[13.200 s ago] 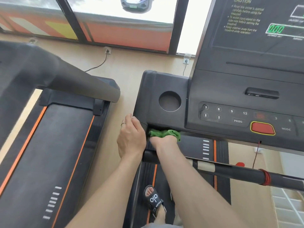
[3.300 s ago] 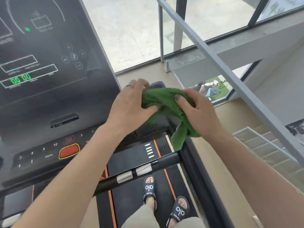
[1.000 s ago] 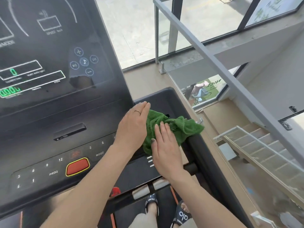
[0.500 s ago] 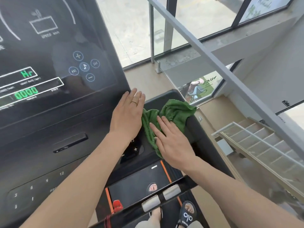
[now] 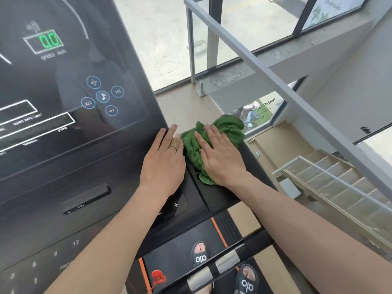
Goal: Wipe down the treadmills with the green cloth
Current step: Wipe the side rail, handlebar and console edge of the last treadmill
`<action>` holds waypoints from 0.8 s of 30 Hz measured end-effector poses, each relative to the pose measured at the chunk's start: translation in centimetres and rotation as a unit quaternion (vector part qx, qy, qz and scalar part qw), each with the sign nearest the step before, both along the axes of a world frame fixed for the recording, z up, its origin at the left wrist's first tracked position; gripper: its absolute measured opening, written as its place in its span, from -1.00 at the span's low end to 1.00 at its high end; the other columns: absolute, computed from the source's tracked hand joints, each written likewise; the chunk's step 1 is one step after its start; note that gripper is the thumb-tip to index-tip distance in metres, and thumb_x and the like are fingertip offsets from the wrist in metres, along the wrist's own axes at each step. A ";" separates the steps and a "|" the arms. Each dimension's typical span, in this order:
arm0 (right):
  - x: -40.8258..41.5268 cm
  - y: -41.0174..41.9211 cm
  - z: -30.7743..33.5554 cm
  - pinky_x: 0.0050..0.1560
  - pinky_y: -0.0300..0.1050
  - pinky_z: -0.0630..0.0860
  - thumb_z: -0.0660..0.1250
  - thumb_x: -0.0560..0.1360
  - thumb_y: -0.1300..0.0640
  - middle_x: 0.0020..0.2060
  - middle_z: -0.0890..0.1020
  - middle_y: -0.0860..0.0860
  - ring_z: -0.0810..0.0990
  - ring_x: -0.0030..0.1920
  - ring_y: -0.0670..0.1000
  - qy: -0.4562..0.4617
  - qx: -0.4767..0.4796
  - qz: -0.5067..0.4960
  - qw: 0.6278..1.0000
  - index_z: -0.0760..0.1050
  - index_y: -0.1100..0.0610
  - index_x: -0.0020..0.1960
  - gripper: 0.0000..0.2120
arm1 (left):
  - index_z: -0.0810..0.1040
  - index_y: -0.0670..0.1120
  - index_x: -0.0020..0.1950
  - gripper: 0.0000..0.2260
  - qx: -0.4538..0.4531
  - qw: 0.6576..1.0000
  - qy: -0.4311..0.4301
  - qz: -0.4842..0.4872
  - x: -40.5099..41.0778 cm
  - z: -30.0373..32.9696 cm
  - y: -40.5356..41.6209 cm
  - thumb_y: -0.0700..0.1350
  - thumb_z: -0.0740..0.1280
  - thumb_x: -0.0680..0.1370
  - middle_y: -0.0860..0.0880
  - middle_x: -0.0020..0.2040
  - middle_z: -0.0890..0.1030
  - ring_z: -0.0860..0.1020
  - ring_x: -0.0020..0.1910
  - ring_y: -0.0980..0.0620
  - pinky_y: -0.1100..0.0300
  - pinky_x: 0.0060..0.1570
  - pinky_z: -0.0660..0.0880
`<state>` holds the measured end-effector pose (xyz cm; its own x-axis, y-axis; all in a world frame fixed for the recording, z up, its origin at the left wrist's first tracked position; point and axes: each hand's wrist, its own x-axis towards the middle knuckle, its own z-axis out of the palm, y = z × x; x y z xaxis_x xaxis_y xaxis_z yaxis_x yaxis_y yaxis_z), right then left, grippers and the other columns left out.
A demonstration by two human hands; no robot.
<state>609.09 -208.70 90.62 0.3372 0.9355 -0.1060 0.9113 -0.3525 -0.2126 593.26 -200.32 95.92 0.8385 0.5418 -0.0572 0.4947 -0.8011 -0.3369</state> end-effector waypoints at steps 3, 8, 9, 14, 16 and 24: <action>-2.8 -5.2 -0.2 0.60 0.00 -0.17 -0.11 0.69 -0.06 0.63 -0.08 0.07 -0.17 0.62 0.02 0.012 0.012 0.000 1.000 -0.02 -0.02 0.64 -0.48 | 0.22 -0.20 0.60 -0.48 0.001 1.000 0.008 0.000 0.1 0.3 -0.1 0.02 -0.10 0.70 -0.12 0.60 0.25 -0.12 0.63 -0.17 -0.13 0.58 -0.20; -2.9 -9.0 0.1 0.59 0.03 -0.06 -0.16 0.69 -0.09 0.63 -0.10 0.01 -0.18 0.61 -0.01 0.011 -0.015 0.074 0.997 -0.01 -0.08 0.63 -0.49 | 0.18 -0.21 0.61 -0.47 -0.010 1.000 0.021 0.009 0.0 0.4 -0.3 -0.01 -0.13 0.69 -0.13 0.62 0.21 -0.15 0.63 -0.18 -0.14 0.57 -0.21; -2.0 -7.9 0.2 0.59 0.03 -0.06 -0.16 0.69 -0.09 0.63 -0.09 0.00 -0.17 0.61 -0.01 -0.005 -0.016 0.095 0.995 -0.02 -0.09 0.63 -0.50 | 0.17 -0.22 0.61 -0.47 -0.009 1.000 0.015 0.015 0.1 0.3 -0.4 -0.01 -0.13 0.69 -0.14 0.62 0.20 -0.16 0.63 -0.19 -0.14 0.57 -0.21; 4.4 0.0 0.8 0.60 -0.01 -0.17 -0.19 0.68 -0.10 0.63 -0.10 -0.01 -0.18 0.61 -0.01 -0.036 -0.021 0.054 0.998 -0.13 -0.15 0.63 -0.49 | 0.16 -0.24 0.60 -0.47 -0.020 0.997 -0.022 0.069 1.8 0.2 -1.9 -0.02 -0.04 0.68 -0.20 0.61 0.20 -0.09 0.63 -0.20 -0.13 0.58 -0.19; 5.6 1.4 0.6 0.58 -0.01 -0.16 -0.16 0.69 -0.11 0.63 -0.09 0.00 -0.15 0.62 0.03 -0.011 -0.019 0.008 1.000 -0.08 -0.17 0.62 -0.50 | 0.20 -0.25 0.60 -0.46 -0.038 0.994 -0.052 0.091 2.5 -0.3 -2.8 -0.02 0.02 0.66 -0.22 0.59 0.23 -0.02 0.63 -0.20 -0.10 0.59 -0.17; 2.6 -13.7 0.3 0.34 0.16 0.43 -0.08 0.68 -0.17 0.56 0.14 0.11 0.31 0.47 0.19 0.148 -0.023 -0.173 0.973 -0.15 -0.18 0.62 -0.46 | -0.06 -0.12 0.66 -0.47 -0.192 0.973 -0.114 0.055 6.6 -4.2 -7.0 0.01 -0.06 0.71 -0.05 0.67 -0.03 -0.02 0.64 -0.03 -0.02 0.60 -0.08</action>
